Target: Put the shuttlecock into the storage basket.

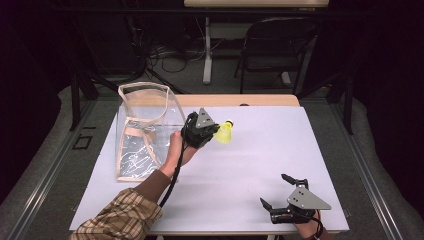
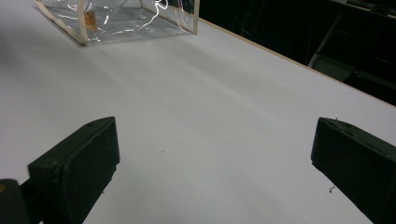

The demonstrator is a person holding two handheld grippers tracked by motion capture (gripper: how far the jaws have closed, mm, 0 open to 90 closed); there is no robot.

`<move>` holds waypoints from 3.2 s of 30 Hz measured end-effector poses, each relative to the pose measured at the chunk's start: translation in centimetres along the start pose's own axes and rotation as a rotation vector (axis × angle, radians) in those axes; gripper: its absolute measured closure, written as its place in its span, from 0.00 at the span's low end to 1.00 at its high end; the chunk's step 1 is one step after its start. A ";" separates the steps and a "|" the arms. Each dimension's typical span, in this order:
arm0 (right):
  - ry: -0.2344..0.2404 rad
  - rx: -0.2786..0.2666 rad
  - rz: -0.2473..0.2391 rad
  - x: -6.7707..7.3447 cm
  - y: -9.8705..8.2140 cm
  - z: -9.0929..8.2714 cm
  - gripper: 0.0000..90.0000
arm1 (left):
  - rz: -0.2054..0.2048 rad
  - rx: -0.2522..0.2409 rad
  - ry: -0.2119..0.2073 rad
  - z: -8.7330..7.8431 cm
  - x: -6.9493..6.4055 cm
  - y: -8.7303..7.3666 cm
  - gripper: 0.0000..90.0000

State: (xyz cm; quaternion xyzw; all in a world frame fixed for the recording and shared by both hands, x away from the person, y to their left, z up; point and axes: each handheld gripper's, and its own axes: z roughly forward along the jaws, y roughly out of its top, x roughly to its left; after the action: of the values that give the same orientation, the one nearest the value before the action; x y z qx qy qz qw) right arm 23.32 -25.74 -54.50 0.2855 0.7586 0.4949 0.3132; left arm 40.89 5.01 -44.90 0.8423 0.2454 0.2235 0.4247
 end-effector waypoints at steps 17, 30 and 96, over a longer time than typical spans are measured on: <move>0.000 0.001 0.000 0.0 0.0 0.0 0.01 | -0.015 -0.019 0.028 -0.9 1.0 0.1 0.99; 0.002 0.003 0.001 0.0 0.0 0.0 0.01 | -0.034 -0.034 0.051 -1.7 2.1 0.0 0.99; -0.002 0.009 0.000 0.1 0.0 0.1 0.01 | -0.082 -0.112 0.180 -7.2 7.4 1.6 0.99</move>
State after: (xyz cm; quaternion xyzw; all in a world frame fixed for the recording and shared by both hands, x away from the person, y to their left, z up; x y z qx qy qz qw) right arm 23.32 -25.63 -54.57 0.2875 0.7604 0.4912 0.3128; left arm 42.82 12.98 -38.45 0.7830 0.3037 0.2942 0.4563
